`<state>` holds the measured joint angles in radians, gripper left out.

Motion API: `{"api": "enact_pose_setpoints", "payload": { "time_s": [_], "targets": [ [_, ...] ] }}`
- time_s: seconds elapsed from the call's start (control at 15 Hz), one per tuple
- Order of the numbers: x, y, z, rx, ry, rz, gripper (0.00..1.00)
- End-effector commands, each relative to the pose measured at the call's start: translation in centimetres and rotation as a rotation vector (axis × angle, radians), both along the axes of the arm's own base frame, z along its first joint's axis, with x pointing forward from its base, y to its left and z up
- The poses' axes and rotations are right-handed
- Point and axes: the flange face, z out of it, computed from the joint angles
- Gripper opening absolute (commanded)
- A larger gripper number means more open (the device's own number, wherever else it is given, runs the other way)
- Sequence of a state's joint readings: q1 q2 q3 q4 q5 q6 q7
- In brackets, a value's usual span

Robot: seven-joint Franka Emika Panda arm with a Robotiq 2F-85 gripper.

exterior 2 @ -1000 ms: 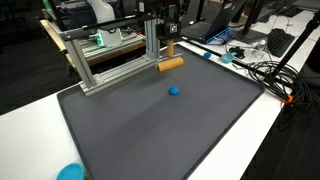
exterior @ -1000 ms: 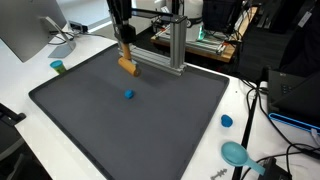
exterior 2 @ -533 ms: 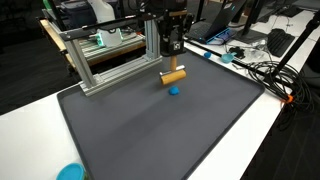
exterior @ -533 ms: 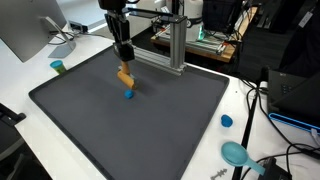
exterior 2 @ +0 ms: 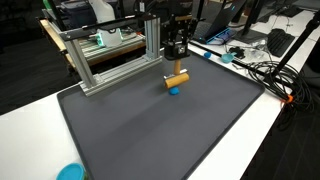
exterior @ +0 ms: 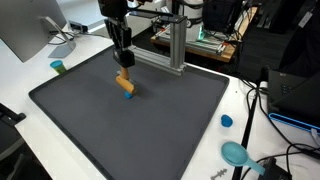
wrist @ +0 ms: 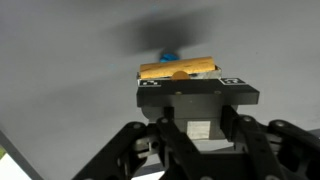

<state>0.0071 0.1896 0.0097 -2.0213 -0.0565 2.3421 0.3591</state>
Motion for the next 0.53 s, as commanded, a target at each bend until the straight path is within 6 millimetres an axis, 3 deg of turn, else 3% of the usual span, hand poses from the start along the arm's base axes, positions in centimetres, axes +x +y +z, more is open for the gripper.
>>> {"api": "enact_pose_setpoints", "payload": {
  "time_s": [0.0, 0.47],
  "targets": [
    [-0.4, -0.5, 0.9, 0.006, -0.049, -0.009, 0.22],
    [-2.0, -1.1, -0.5, 0.018, -0.024, -0.014, 0.22]
  ]
}}
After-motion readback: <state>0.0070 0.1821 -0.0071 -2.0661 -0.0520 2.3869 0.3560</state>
